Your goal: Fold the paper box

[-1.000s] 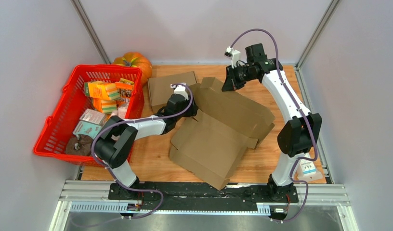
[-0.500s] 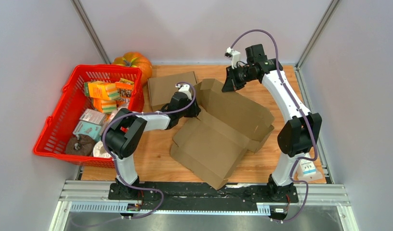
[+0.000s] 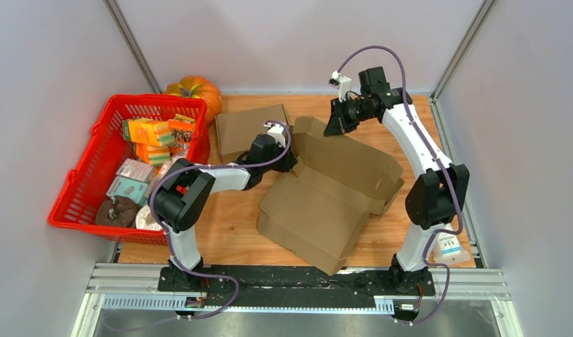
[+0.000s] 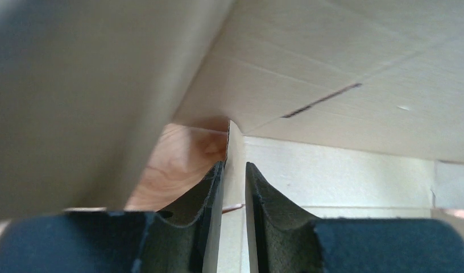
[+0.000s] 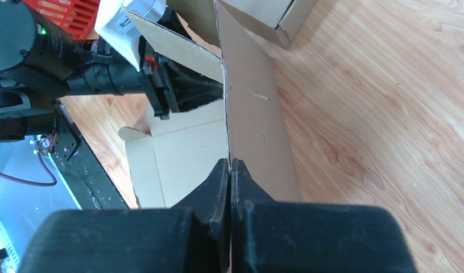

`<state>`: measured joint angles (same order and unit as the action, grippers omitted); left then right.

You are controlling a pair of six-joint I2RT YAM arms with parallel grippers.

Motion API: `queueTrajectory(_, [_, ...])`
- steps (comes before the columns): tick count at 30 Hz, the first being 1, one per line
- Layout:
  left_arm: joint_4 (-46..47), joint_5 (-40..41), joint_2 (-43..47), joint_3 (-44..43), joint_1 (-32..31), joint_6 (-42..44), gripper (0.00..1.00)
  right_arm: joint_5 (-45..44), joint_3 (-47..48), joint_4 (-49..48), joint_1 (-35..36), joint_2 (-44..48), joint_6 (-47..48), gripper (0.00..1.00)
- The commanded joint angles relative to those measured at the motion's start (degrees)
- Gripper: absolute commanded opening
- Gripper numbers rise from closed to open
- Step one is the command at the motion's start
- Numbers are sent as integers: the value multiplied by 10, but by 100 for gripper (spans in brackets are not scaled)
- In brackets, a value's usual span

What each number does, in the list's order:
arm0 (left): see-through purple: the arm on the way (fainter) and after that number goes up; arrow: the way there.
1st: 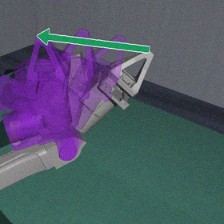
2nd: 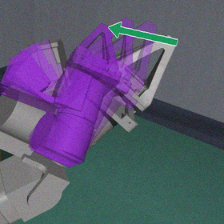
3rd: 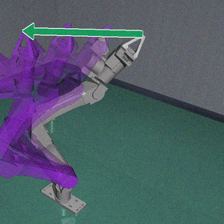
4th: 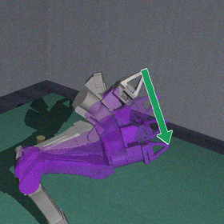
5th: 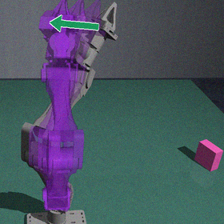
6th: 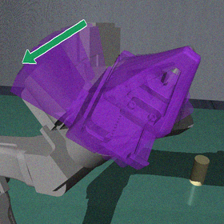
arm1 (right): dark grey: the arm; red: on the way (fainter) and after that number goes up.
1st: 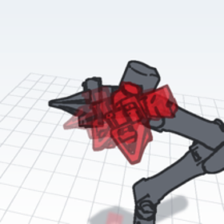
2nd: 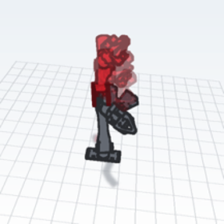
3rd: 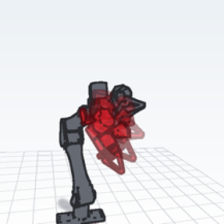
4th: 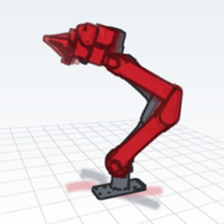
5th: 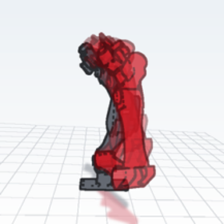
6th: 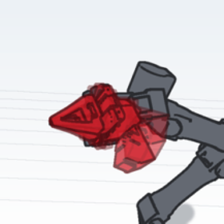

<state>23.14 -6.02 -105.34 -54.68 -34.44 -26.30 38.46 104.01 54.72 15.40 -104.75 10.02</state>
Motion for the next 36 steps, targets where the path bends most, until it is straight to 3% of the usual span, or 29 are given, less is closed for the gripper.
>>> queueTrajectory(1, [38, -94, 10, 10, -26, 29, 28, 19, -15, -53, 2, 26, -20, 0])
queueTrajectory(8, [46, -189, -32, -3, -43, 24, 30, 2, -73, -102, 7, 67, -31, 0])
queueTrajectory(12, [80, -186, -29, 28, -44, 13, 33, -36, -73, -81, 17, 67, -11, 0])
queueTrajectory(15, [88, -173, 31, 70, -45, 27, 42, -79, -71, -63, 31, 69, 16, 0])
queueTrajectory(19, [61, -139, 191, 123, -44, 39, 52, -111, -88, -67, 45, 84, 39, 0])
queueTrajectory(22, [17, -101, 301, 129, -45, 49, 53, -113, -107, -83, 53, 99, 62, 0])
queueTrajectory(23, [-3, -66, 323, 123, -45, 54, 54, -115, -115, -89, 59, 106, 69, 0])
queueTrajectory(25, [-92, 0, 363, 78, -44, 68, 70, -127, -122, -95, 64, 113, 91, 0])
queueTrajectory(28, [-180, 106, 346, -1, -44, 103, 71, -118, -129, -98, 68, 119, 108, 0])
queueTrajectory(36, [-250, 49, 234, -141, -34, 213, 73, -102, -126, -97, 69, 115, 137, 0])
